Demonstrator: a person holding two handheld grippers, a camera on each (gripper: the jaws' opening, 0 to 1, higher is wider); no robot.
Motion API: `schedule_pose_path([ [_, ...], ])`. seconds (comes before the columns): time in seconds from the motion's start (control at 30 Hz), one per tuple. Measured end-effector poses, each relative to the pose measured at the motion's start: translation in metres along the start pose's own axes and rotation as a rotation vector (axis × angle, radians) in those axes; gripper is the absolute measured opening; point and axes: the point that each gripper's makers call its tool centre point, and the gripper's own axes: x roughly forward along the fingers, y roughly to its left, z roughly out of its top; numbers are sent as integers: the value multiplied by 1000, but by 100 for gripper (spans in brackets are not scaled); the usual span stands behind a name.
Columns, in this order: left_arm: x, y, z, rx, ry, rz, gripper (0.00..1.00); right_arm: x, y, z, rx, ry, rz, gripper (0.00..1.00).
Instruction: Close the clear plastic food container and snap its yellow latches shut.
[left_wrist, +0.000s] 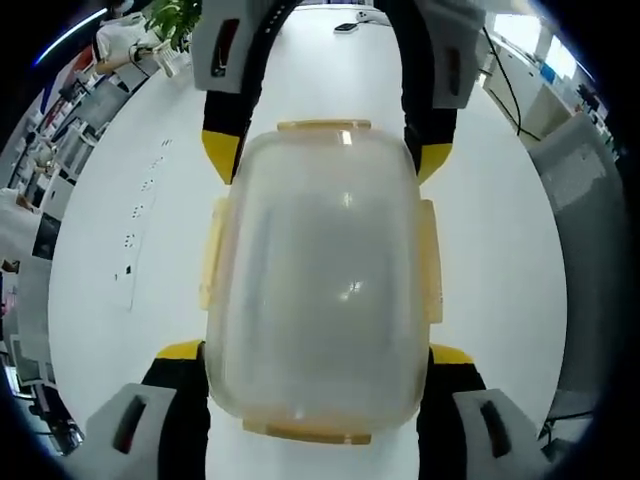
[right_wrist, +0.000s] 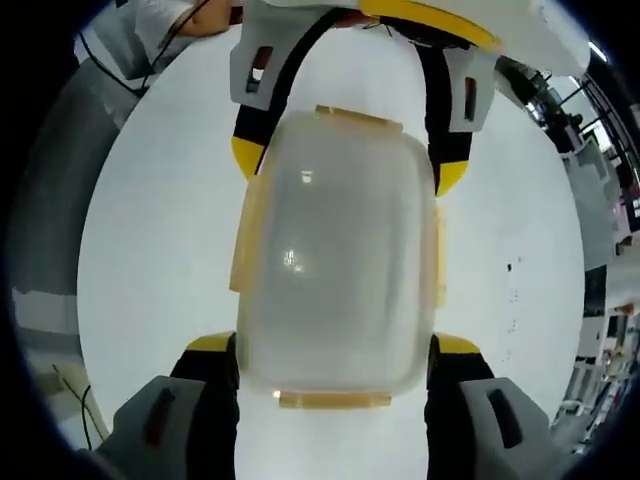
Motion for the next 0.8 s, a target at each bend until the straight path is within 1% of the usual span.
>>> schedule_pose_path([
  [0.27, 0, 0, 2, -2, -27, -4, 85, 0, 0, 1, -5, -23, -7, 75],
  [0.4, -1, 0, 2, -6, -45, 4, 85, 0, -1, 1, -5, -35, -9, 75],
  [0.47, -1, -2, 1, 2, -57, 12, 85, 0, 0, 1, -5, -51, -24, 76],
  [0.5, -1, -1, 1, 15, -77, 27, 86, 1, -1, 0, -1, -52, -38, 76],
  [0.57, -2, -1, -1, 17, -92, 37, 86, 1, -4, 0, -2, -62, -64, 76],
  [0.6, -2, 1, 1, -9, -124, 54, 86, 0, -5, 1, 6, -87, -75, 76],
  [0.63, -2, 2, -1, -26, -132, 59, 85, -1, -4, 1, 38, -110, -72, 76],
  [0.67, -4, 2, -1, -44, -154, 66, 85, -2, -4, 1, 56, -121, -75, 76],
  [0.73, -6, 5, 0, -90, -212, 94, 86, -5, -5, 4, 99, -171, -87, 77],
  [0.77, -7, 4, 0, -99, -235, 97, 87, -6, -4, 5, 117, -186, -87, 78],
  [0.8, -9, 3, 0, -106, -266, 109, 87, -9, -6, 5, 140, -209, -107, 79],
])
